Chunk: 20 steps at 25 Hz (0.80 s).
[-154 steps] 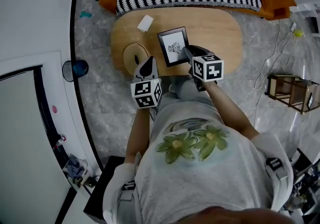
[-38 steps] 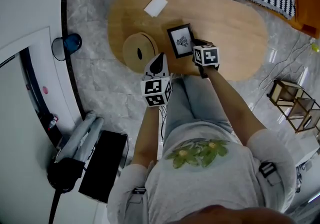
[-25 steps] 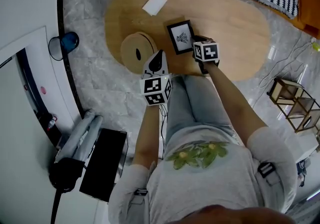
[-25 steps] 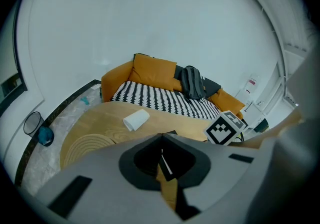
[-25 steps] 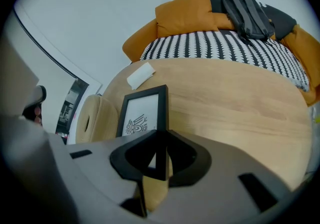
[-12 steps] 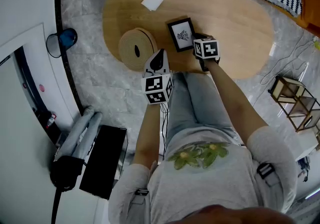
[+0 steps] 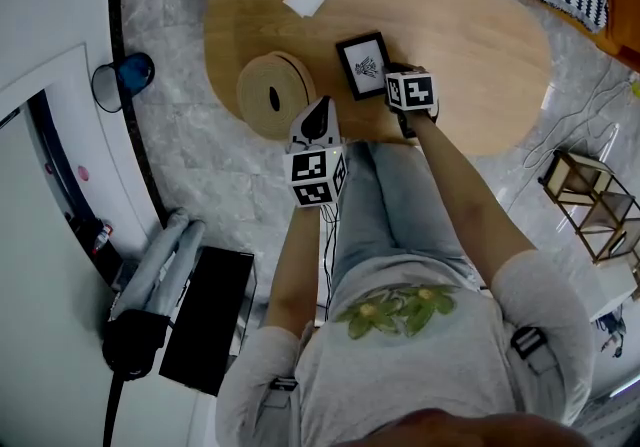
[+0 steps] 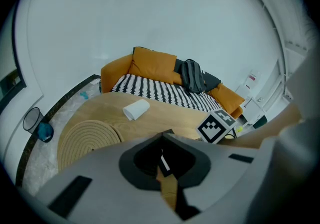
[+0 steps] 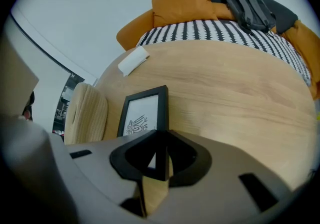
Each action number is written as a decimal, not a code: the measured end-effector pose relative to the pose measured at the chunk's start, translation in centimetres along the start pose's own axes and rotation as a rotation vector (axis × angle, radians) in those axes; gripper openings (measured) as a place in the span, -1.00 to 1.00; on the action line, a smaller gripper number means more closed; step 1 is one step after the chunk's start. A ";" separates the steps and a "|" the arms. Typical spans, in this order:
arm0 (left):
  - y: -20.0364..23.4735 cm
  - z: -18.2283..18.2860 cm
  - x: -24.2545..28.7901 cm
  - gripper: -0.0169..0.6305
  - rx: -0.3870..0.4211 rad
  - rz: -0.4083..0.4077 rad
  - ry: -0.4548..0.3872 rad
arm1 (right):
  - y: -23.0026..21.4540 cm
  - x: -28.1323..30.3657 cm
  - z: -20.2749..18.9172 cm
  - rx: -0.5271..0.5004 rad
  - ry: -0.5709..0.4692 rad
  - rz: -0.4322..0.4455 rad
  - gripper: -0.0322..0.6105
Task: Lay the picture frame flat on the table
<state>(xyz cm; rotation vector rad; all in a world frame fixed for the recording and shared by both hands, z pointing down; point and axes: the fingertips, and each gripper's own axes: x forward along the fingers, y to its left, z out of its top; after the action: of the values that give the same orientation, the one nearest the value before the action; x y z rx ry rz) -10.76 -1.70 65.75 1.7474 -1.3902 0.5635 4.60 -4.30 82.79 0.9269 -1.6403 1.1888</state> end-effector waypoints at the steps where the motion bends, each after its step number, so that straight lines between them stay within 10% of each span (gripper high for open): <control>1: 0.1 -0.1 0.0 -0.90 0.001 0.001 0.002 | 0.0 0.1 0.0 -0.001 0.001 -0.001 -0.66; 20: 0.5 -1.1 1.0 -0.90 0.003 -0.007 0.025 | -0.1 1.2 -0.3 -0.037 0.002 -0.001 -0.66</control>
<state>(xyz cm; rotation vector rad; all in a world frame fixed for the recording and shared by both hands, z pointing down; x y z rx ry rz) -10.83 -1.43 67.29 1.7421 -1.3661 0.5819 4.33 -4.15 84.04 0.9030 -1.6552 1.1546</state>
